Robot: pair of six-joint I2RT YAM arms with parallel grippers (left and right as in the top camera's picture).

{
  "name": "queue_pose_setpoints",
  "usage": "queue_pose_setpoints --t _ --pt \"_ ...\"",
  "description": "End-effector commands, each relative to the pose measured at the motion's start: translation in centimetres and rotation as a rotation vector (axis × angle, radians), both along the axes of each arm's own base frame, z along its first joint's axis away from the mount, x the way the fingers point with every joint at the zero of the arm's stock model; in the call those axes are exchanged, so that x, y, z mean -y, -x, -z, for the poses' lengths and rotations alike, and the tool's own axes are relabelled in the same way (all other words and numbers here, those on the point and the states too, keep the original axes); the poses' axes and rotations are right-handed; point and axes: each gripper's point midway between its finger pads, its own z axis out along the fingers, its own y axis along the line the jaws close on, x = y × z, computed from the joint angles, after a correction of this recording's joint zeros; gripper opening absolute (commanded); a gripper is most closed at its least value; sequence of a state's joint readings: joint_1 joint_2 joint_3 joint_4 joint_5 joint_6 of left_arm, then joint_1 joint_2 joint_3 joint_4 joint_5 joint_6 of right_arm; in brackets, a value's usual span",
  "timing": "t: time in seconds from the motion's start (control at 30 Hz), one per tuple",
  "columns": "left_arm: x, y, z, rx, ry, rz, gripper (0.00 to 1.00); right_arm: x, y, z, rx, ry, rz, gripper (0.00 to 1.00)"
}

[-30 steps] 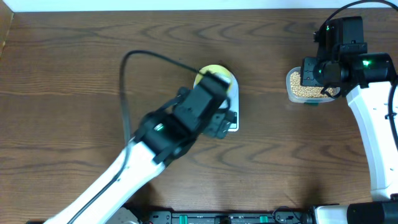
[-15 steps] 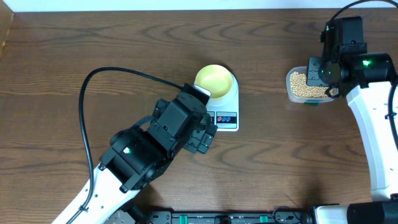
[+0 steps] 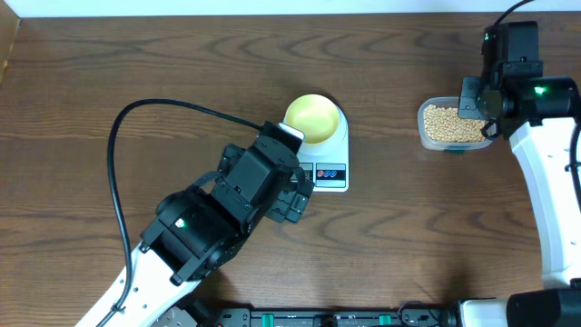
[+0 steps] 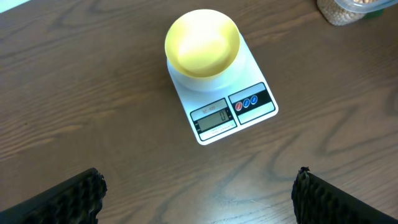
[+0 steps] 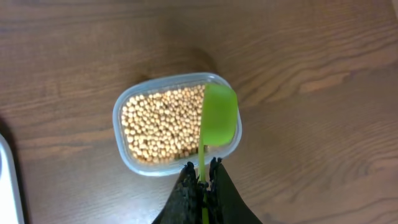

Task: Scoop item into bowl and weigh 50g on scale

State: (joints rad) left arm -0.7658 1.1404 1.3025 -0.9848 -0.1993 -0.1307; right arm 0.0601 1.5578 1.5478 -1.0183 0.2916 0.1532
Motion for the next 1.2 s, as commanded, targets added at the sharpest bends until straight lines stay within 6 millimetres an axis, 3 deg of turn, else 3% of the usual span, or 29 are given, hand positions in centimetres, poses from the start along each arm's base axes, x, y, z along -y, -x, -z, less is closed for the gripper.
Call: queue_pose_setpoints --t 0.0,0.17,0.33,0.73,1.17 --pt "-0.7 -0.1 -0.8 0.031 0.003 -0.022 0.98 0.4 -1.1 2.8 -0.046 0.018 0.019 0.01" --pt "-0.6 -0.1 -0.8 0.031 0.003 -0.021 0.98 0.3 -1.7 6.2 -0.133 0.023 0.018 0.01" --pt "-0.5 0.0 -0.8 0.027 0.008 -0.016 0.98 0.6 -1.7 8.3 -0.195 0.034 0.024 0.01" --pt "-0.5 0.0 -0.8 0.027 0.008 -0.017 0.98 2.2 -0.1 11.2 -0.314 -0.016 0.086 0.01" --pt "-0.5 0.0 -0.8 0.027 0.008 -0.017 0.98 0.3 -0.6 13.0 -0.327 -0.293 0.045 0.01"
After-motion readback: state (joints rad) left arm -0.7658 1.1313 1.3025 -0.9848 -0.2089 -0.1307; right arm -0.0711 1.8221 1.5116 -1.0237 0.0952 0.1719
